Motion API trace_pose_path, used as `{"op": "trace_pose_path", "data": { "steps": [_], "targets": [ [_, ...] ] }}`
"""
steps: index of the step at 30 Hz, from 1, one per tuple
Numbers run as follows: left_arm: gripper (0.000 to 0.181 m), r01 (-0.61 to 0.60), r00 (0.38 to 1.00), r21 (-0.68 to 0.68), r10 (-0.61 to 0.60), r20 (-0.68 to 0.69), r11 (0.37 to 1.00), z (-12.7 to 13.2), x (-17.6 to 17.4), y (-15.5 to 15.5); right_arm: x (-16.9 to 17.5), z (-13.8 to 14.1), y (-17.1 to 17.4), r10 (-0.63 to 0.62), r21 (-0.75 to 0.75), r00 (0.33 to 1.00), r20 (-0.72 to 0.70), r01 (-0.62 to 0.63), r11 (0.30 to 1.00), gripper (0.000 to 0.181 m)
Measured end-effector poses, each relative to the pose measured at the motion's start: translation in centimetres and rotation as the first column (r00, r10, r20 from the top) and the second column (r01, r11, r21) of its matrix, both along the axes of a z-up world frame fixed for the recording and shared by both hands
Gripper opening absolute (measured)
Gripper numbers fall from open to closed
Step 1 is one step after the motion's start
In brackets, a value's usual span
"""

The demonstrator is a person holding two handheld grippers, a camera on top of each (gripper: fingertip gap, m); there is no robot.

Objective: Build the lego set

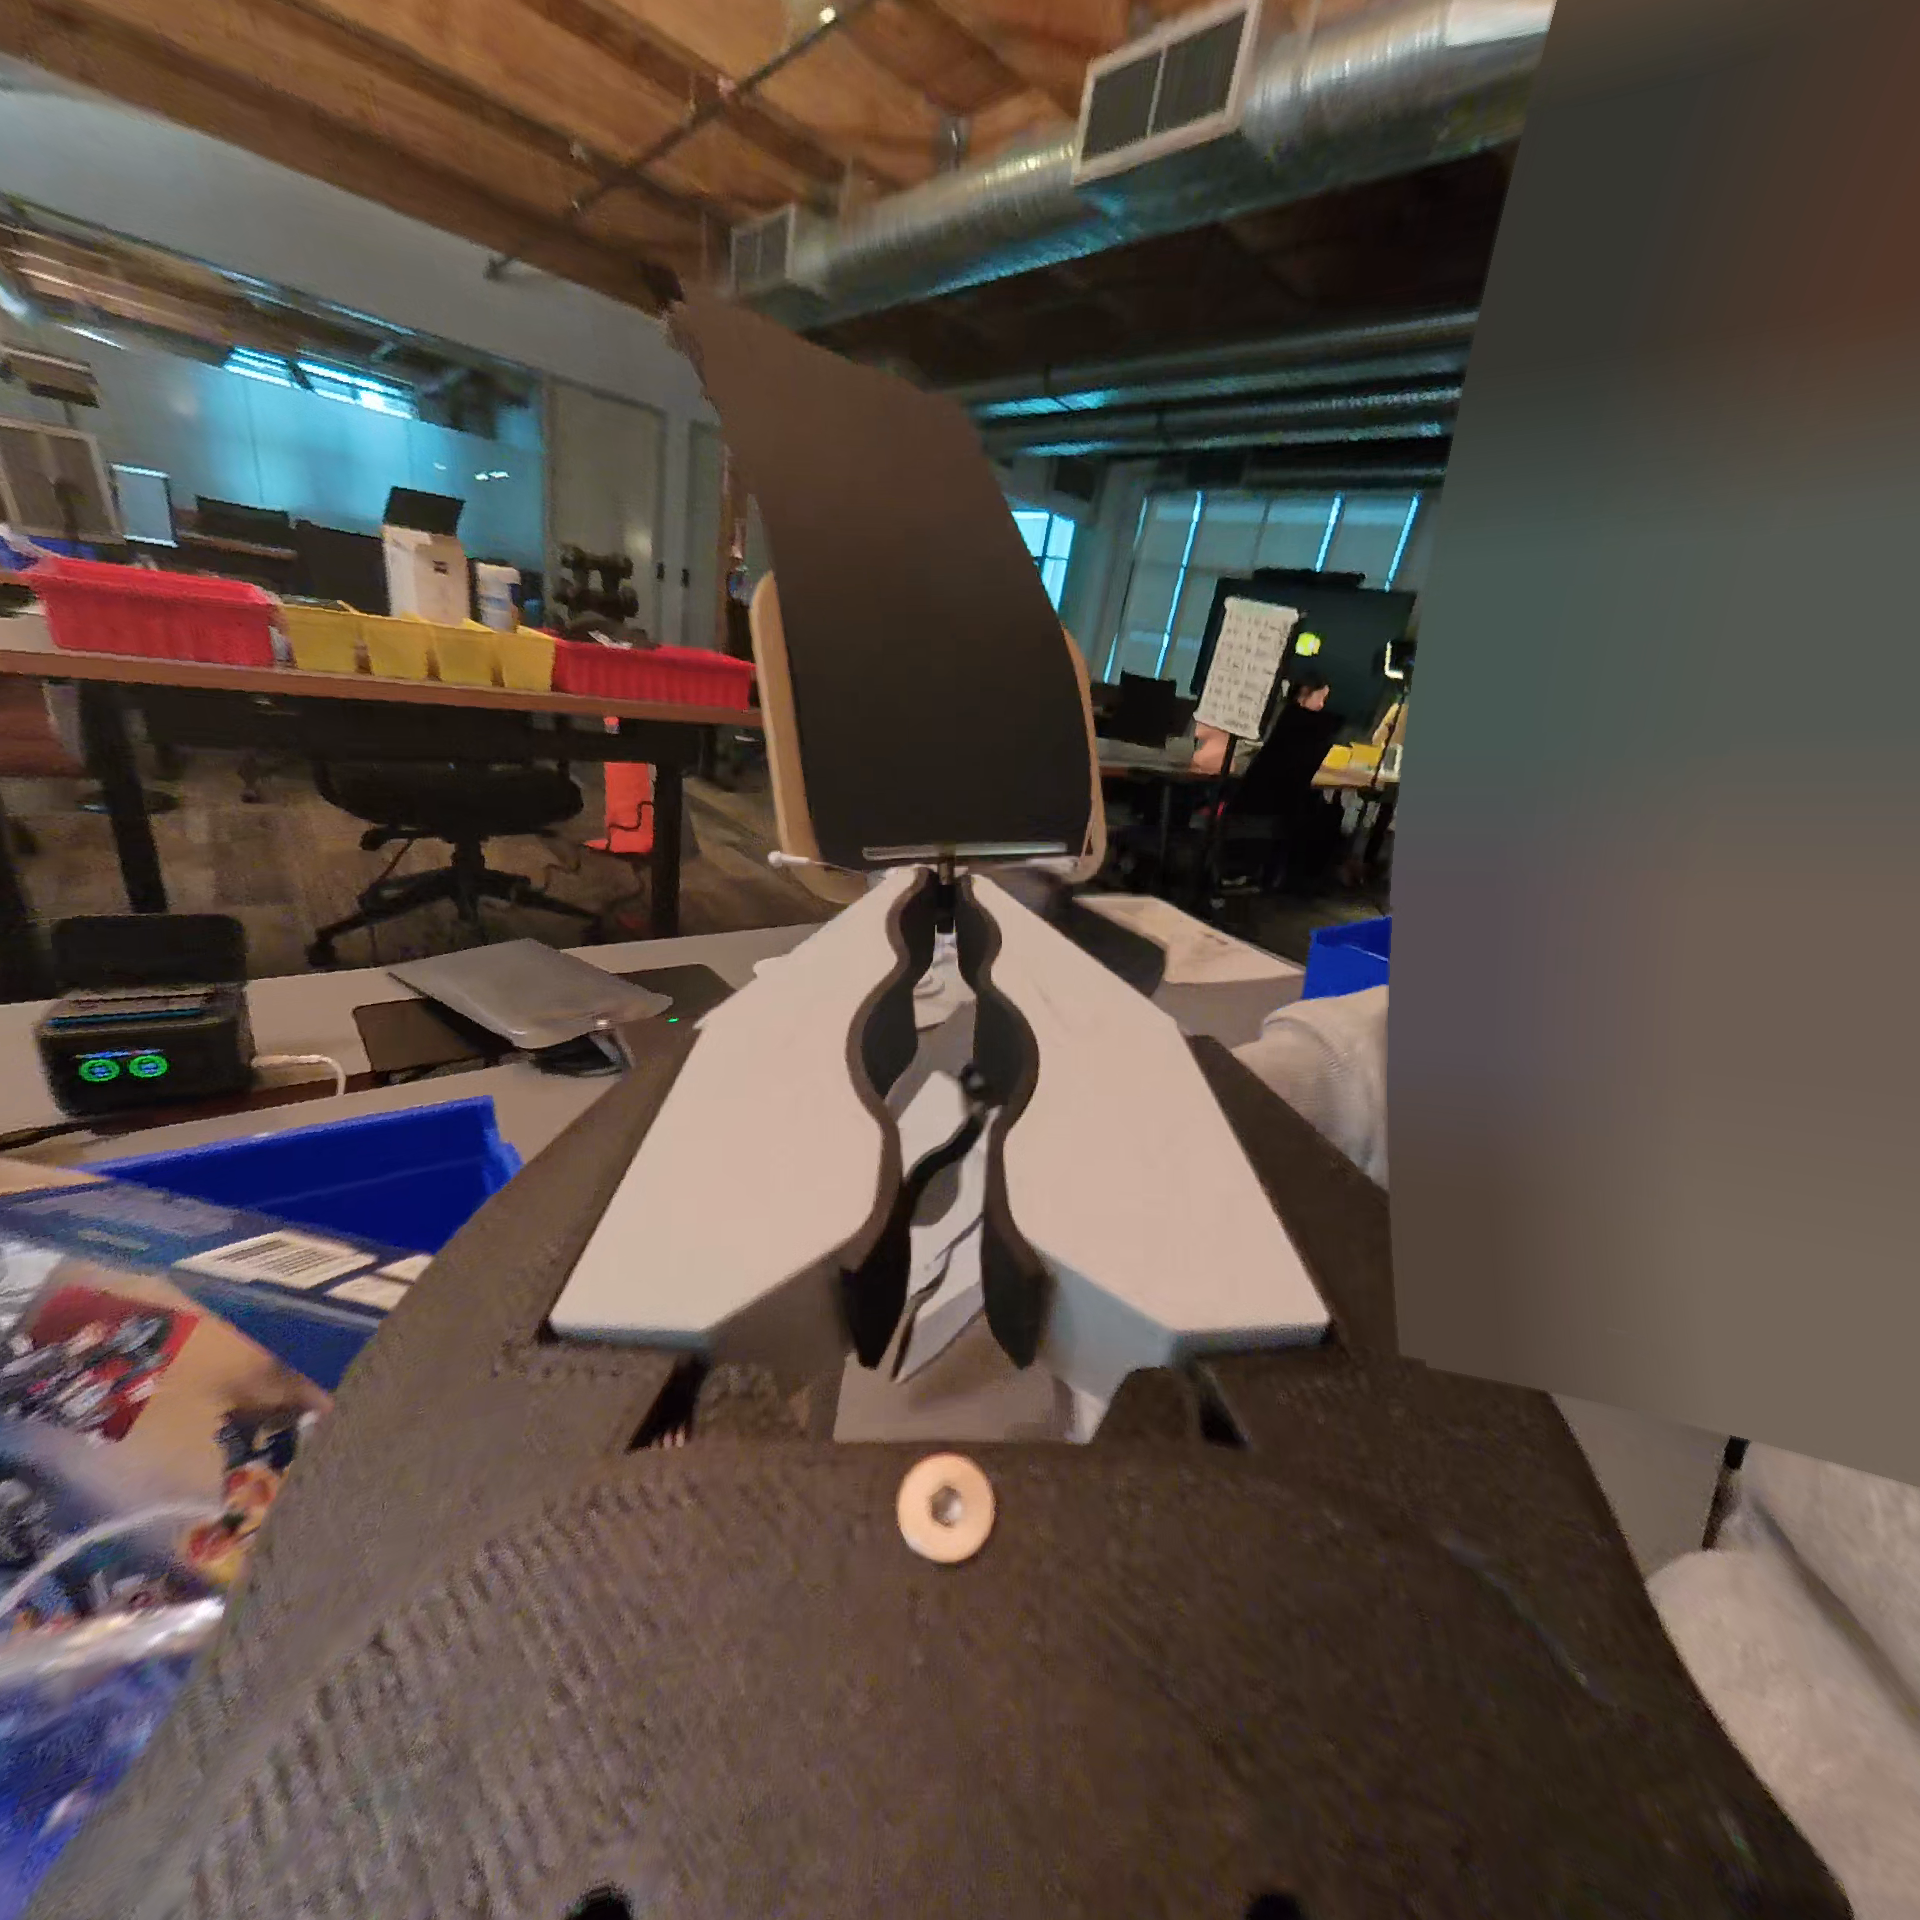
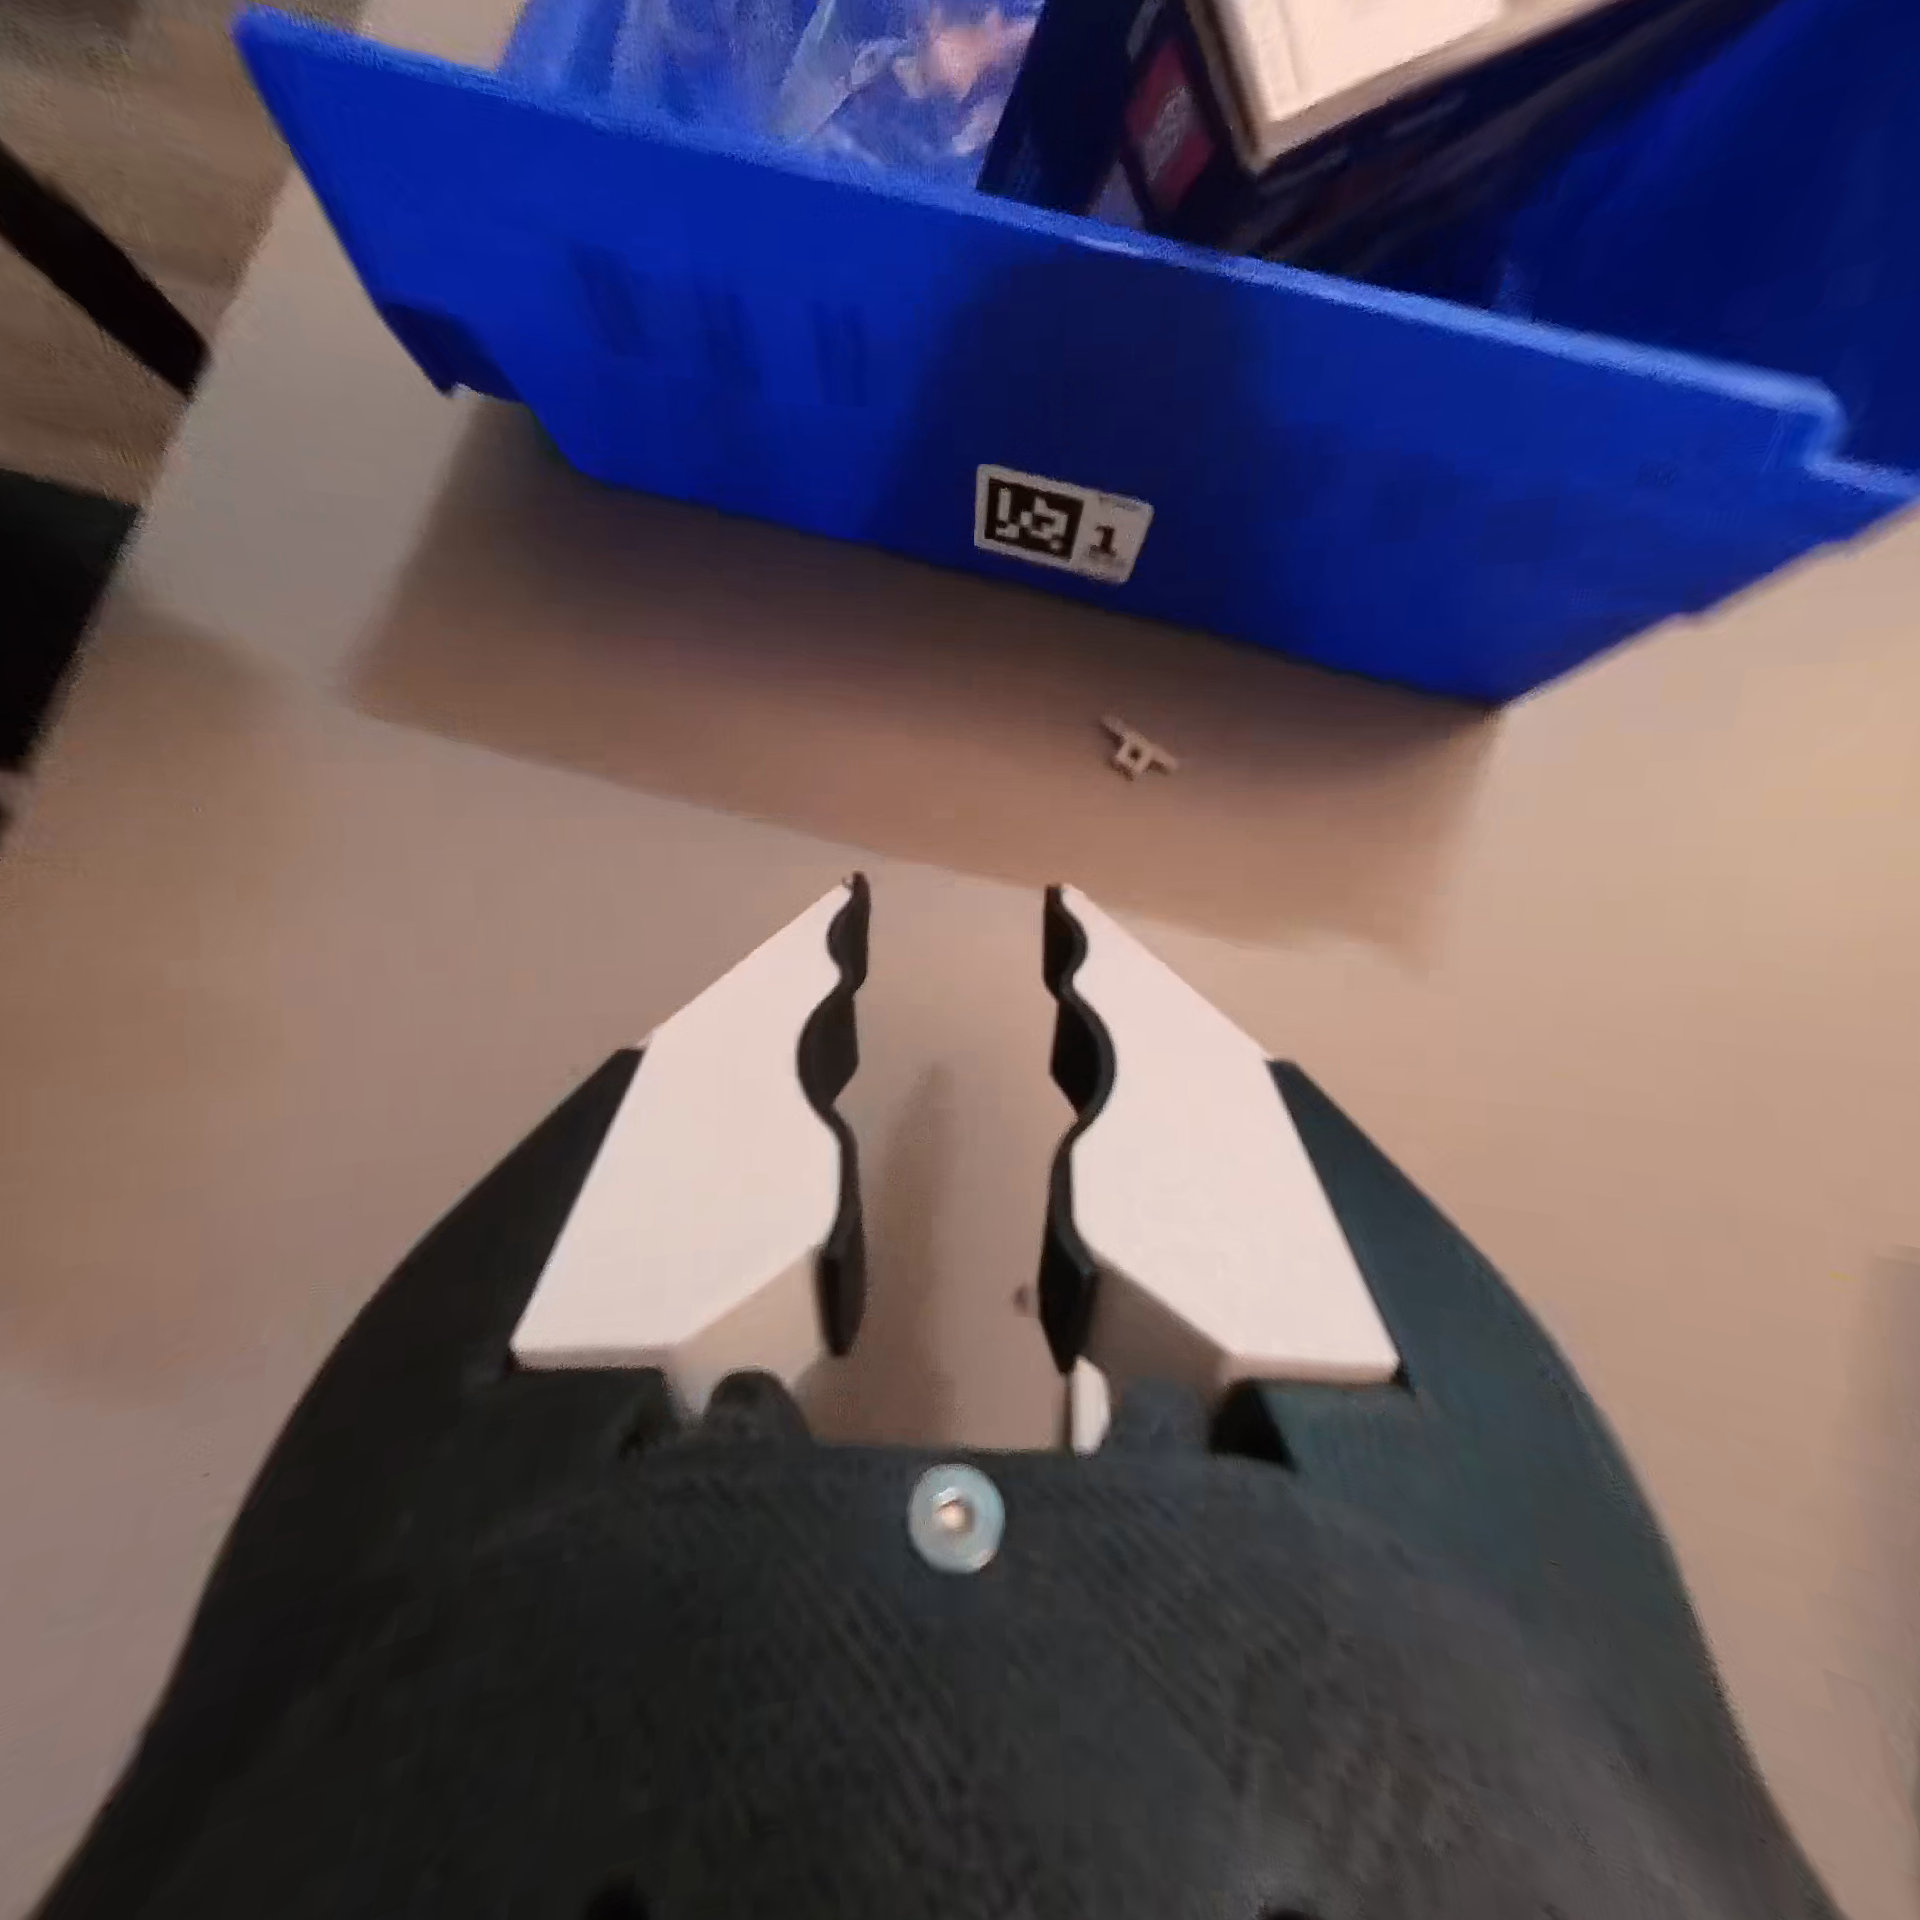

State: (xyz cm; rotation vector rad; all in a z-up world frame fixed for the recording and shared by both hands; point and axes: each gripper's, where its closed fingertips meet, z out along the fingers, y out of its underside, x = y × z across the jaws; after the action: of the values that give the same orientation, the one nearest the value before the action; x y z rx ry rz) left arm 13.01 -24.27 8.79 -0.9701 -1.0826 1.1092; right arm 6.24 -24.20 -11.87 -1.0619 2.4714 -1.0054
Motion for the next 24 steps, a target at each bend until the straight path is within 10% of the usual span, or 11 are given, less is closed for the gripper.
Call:
{"op": "trace_pose_path", "data": {
  "steps": [5,10,17,24],
  "targets": [
    [0.001,-0.018,0.998,0.050,0.021,-0.055,0.999,0.6,2.5,-1.5,0.7,-3.5,-5.6,0.161,-0.082,0.951,-0.264,-0.188,0.979,0.041],
    [0.001,-0.067,0.997,0.031,0.069,-0.036,0.997,0.3,3.6,-2.1,1.7,-5.0,-6.0,0.318,0.078,0.932,-0.174,-0.309,0.948,0.048],
    [0.001,-0.107,0.994,0.013,0.107,-0.015,0.994,-0.2,4.4,-2.4,2.3,-4.4,2.2,0.361,0.360,0.930,0.070,-0.361,0.860,0.032],
    [0.001,-0.069,0.996,0.052,0.072,-0.046,0.996,-0.2,4.0,-2.1,0.2,-2.3,-2.4,0.224,0.011,0.964,-0.144,-0.225,0.974,0.024]
  ]
}}
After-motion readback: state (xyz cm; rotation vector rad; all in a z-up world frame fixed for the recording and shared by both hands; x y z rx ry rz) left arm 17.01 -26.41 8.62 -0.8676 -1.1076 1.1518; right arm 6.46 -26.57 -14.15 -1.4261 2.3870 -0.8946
